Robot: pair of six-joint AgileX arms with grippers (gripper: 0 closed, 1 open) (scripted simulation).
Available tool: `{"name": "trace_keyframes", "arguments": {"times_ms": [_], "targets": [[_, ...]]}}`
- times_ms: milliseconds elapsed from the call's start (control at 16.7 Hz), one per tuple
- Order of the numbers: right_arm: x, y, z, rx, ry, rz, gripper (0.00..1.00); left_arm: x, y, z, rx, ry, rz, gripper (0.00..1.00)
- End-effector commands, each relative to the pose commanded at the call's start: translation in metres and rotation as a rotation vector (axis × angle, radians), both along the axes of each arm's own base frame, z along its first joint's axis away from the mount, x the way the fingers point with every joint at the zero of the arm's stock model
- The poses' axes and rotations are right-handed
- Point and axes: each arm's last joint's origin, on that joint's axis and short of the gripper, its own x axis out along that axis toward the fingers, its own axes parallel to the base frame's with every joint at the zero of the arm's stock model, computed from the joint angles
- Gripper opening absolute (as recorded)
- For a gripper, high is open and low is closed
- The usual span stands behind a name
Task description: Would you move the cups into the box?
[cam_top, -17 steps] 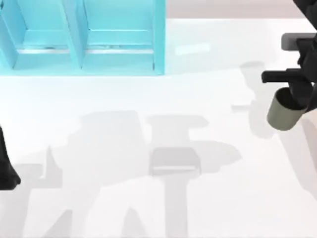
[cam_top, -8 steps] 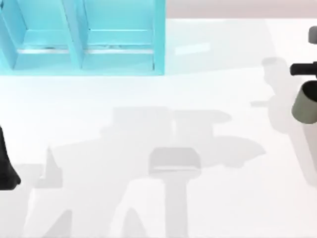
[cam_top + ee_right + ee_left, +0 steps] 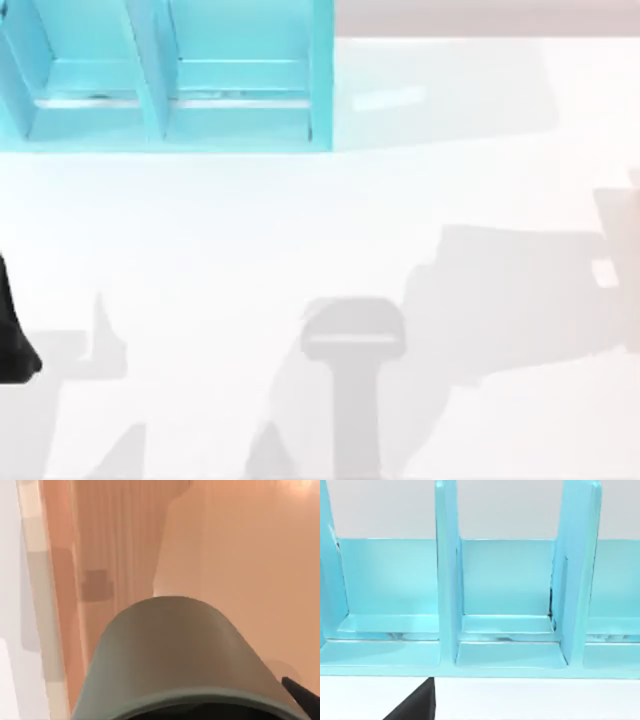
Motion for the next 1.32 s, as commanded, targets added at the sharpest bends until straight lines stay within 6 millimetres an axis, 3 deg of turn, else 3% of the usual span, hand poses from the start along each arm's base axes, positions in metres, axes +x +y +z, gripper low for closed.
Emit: {"name": "trace_keyframes", "arguments": {"times_ms": [180,360,780,1140,1320], "targets": [[-0.019,-0.043,0.009,-0.015,-0.005,0.004,0.00,0.000,0.000,0.000,0.000,0.000,0.000,1.00],[-0.031,-0.065,0.013,-0.025,-0.006,0.006,0.00,0.000,0.000,0.000,0.000,0.000,0.000,1.00],[-0.030,-0.065,0.007,-0.024,-0.002,0.009,0.00,0.000,0.000,0.000,0.000,0.000,0.000,1.00],[-0.030,-0.062,-0.041,-0.026,-0.006,0.005,0.00,0.000,0.000,0.000,0.000,0.000,0.000,1.00],[-0.031,-0.060,-0.051,-0.026,-0.006,0.006,0.00,0.000,0.000,0.000,0.000,0.000,0.000,1.00]]}}
